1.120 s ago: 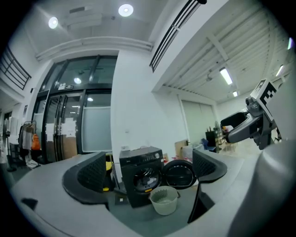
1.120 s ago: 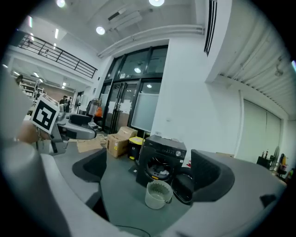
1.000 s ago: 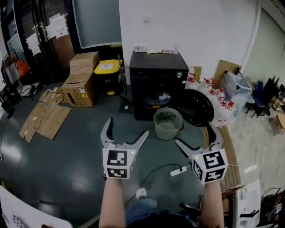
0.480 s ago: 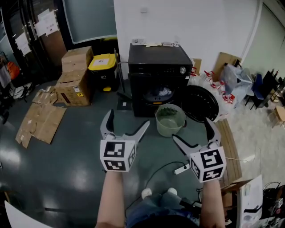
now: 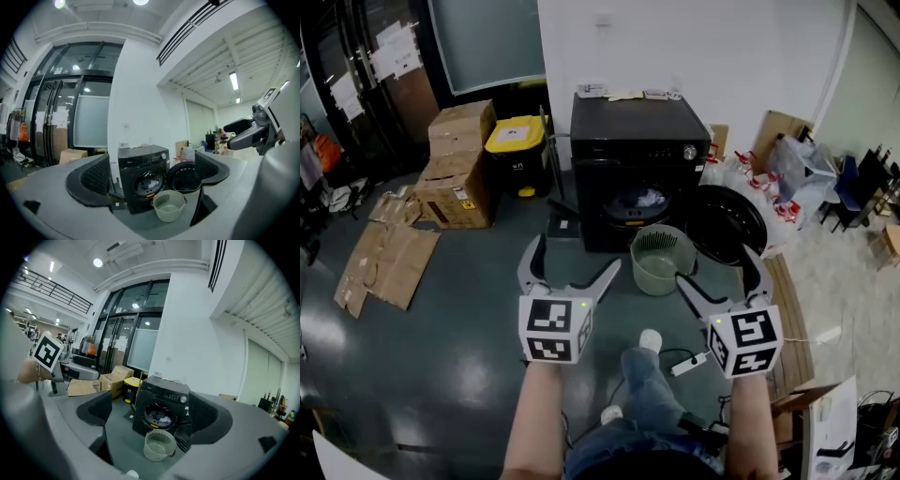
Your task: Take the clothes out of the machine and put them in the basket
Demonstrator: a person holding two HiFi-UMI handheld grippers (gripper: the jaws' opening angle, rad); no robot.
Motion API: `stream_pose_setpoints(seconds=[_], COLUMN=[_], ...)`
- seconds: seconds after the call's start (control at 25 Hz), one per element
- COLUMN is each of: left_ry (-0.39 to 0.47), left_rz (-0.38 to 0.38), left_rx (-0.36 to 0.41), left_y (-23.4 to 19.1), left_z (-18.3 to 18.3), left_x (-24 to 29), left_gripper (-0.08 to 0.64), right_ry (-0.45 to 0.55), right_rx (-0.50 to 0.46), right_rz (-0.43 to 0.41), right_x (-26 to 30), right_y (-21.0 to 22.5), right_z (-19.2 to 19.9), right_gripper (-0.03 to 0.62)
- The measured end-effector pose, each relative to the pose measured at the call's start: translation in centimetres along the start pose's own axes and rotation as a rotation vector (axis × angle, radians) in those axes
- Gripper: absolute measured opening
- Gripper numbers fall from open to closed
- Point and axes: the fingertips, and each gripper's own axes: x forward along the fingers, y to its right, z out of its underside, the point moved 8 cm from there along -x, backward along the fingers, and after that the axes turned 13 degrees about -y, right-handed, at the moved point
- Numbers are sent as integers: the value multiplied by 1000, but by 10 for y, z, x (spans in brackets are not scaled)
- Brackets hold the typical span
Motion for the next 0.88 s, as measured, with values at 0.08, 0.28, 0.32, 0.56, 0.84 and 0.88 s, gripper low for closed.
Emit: stream_pose_setpoints(seconds=[0.08, 0.28, 0.32, 0.56, 0.84, 0.88], left_ry=[-4, -13, -15, -67, -139, -146], left_rz=[-7, -43, -48, -45, -69, -75], left_rx=[3, -36, -41, -40, -62, -62], left_y=[-4, -24, -27, -34, -52, -54], left_z=[-4, -14, -17, -29, -54, -57], left_x=[13, 57, 67, 155, 261, 276], left_gripper=[566, 567, 568, 566, 566, 566], right_ry=[11, 6, 5, -33, -83, -91], right_rx=[6, 7, 12, 51, 101, 111], right_rz=[-7, -22, -27, -57, -112, -122], right_x=[13, 59, 69, 146, 244, 257], right_y=[10, 34, 40, 88, 154, 163], right_z=[-3, -9, -9, -4, -5, -3], right_gripper=[508, 506, 506, 506, 506, 506])
